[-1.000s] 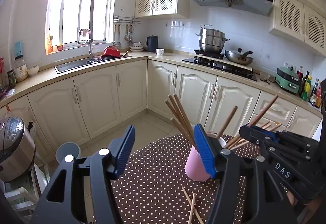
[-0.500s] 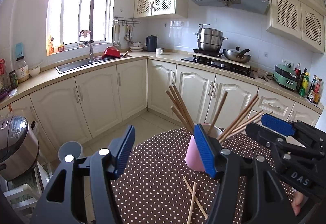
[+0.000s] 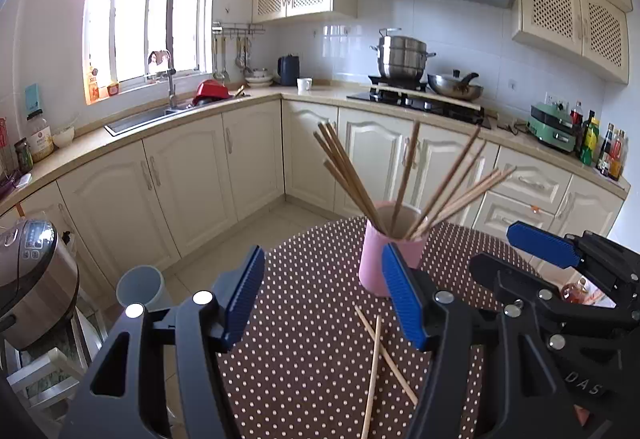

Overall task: Organize utensils
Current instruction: 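Lower both grippers to the remaining chopsticks and grasp one each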

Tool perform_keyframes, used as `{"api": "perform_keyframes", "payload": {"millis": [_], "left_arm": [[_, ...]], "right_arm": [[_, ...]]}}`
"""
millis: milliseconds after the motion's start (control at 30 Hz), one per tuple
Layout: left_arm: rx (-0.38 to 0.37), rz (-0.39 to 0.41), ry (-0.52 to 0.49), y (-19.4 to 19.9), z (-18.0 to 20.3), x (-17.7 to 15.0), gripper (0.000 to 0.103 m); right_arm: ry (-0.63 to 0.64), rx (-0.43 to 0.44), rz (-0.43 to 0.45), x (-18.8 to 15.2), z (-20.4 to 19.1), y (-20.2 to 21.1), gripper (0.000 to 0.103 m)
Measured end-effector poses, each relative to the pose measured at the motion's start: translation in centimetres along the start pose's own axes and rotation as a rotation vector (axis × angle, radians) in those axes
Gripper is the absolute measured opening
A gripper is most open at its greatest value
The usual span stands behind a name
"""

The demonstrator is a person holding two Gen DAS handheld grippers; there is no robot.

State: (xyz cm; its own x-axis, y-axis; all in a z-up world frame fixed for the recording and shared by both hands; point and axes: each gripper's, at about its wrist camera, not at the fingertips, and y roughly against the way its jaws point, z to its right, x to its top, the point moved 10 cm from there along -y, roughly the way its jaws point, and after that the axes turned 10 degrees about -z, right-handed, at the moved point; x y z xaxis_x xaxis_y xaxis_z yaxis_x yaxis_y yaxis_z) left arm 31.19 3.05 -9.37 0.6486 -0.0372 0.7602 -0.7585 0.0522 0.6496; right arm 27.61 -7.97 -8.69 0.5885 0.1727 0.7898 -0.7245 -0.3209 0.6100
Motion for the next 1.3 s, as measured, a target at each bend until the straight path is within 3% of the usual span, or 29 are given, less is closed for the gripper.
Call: {"api": "perform_keyframes", "payload": {"millis": [367,767,1133,1233,1300], "left_arm": [[-0.017,-0.111,-0.038,-2.5,1.1,-4.7,0.061],[-0.058,-0.338,-0.115,-9.3,3.6,-11.9,0.061],[-0.063,-0.443,-0.139,-14.2,5.2,-13.8,0.061],[-0.066,-0.451,-0.141,-15.2,5.4,-13.5,0.049],[-0.071,-0.45,-0.143,-15.6,5.6,-13.1,0.034]], "right_arm": [[-0.022,0.007,-0.07,-4.5,0.5,-1.5,0.053],[-0.121,0.005,-0.2,-11.3,3.5,-5.8,0.054],[-0.197,0.048,-0.251,-14.2,5.4,-7.9,0.055],[-0.212,0.066,-0.257,-14.4,5.7,-8.3,0.056],[-0.217,0.074,-0.26,-14.4,5.8,-8.6,0.056]]}}
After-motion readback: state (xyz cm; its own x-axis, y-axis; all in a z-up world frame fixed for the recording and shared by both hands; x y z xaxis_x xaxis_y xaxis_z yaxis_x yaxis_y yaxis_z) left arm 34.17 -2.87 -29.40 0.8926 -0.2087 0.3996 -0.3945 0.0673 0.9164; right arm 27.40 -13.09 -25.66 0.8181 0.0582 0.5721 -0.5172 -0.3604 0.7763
